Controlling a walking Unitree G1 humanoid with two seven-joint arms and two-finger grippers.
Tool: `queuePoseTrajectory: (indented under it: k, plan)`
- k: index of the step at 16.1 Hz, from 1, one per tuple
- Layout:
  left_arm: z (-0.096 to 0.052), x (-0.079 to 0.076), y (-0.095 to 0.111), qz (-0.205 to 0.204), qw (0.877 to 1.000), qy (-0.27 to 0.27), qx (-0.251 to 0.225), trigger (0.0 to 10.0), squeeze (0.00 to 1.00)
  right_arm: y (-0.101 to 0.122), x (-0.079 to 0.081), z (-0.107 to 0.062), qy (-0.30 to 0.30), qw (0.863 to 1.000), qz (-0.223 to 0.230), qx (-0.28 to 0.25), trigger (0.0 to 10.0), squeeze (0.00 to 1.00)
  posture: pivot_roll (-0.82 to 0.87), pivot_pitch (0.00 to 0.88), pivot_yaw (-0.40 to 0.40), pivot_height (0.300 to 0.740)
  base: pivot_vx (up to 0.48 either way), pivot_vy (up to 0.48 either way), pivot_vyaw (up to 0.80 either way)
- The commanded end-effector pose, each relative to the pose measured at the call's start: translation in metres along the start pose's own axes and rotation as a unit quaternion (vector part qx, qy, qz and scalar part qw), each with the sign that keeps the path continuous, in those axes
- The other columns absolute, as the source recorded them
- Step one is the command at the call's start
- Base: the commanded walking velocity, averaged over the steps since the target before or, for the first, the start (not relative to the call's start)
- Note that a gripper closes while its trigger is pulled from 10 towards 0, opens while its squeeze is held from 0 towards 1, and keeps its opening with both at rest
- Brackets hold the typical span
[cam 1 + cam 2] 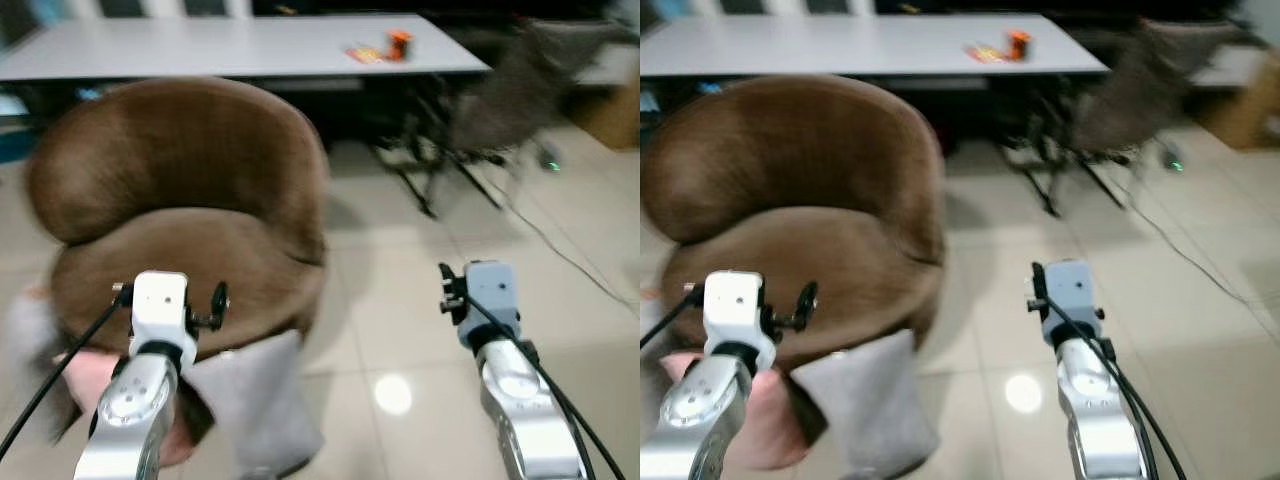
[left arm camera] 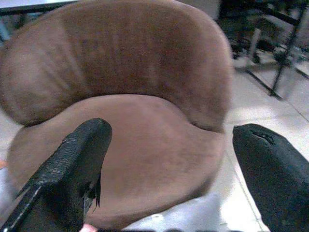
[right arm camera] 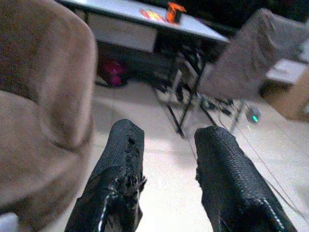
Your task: Move the pillow to the sofa from floor
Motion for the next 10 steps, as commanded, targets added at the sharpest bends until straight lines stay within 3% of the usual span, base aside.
queuePoseTrajectory:
  k: [1, 5, 6, 7, 9, 10]
  plan:
    - [0.0, 0.005, 0.004, 0.003, 1.0, 0.012, -0.004, 10.0, 0.0, 0.002, 0.006, 0.001, 0.011, 1.0, 0.01, -0.004, 10.0, 0.0, -0.05, 0.0, -0.04, 0.74, 0.0, 0.0, 0.8]
    - [-0.001, 0.006, 0.007, -0.005, 1.0, 0.013, -0.006, 10.0, 0.0, -0.005, 0.018, 0.003, 0.041, 0.999, 0.001, 0.025, 10.0, 0.0, -0.05, 0.0, -0.037, 0.74, 0.0, 0.0, 0.8]
    - [0.0, 0.007, 0.008, -0.006, 1.0, 0.014, -0.009, 10.0, 0.0, -0.001, 0.016, 0.005, 0.028, 0.999, -0.016, 0.011, 10.0, 0.0, -0.05, 0.0, -0.032, 0.74, 0.0, 0.0, 0.46]
    - [0.002, 0.008, 0.013, -0.008, 1.0, 0.017, -0.019, 10.0, 0.0, 0.003, 0.013, 0.007, 0.014, 1.0, 0.024, 0.002, 10.0, 0.0, -0.05, 0.0, -0.028, 0.74, 0.0, 0.0, 0.0]
    - [0.004, 0.011, 0.016, 0.002, 1.0, 0.021, -0.022, 10.0, 0.0, 0.001, 0.01, 0.009, 0.003, 1.0, 0.025, 0.018, 10.0, 0.0, -0.05, 0.0, -0.021, 0.74, 0.0, 0.0, 0.0]
    - [0.006, 0.013, 0.018, 0.012, 0.999, 0.025, -0.027, 10.0, 0.0, 0.001, 0.014, 0.01, 0.017, 0.998, 0.05, 0.027, 10.0, 0.0, -0.05, 0.0, -0.017, 0.74, 0.0, 0.0, 0.0]
Point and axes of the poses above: a point about 5 cm out from each wrist's last joint towards the gripper, its own z axis pointing out of the wrist towards the gripper, its own y axis along the axis of the wrist's last joint, x = y × z, the point moved 6 cm from there along z, pointing out of the wrist towards the gripper, and after that the axes turned 2 degrees about z, right-handed, at the moved point
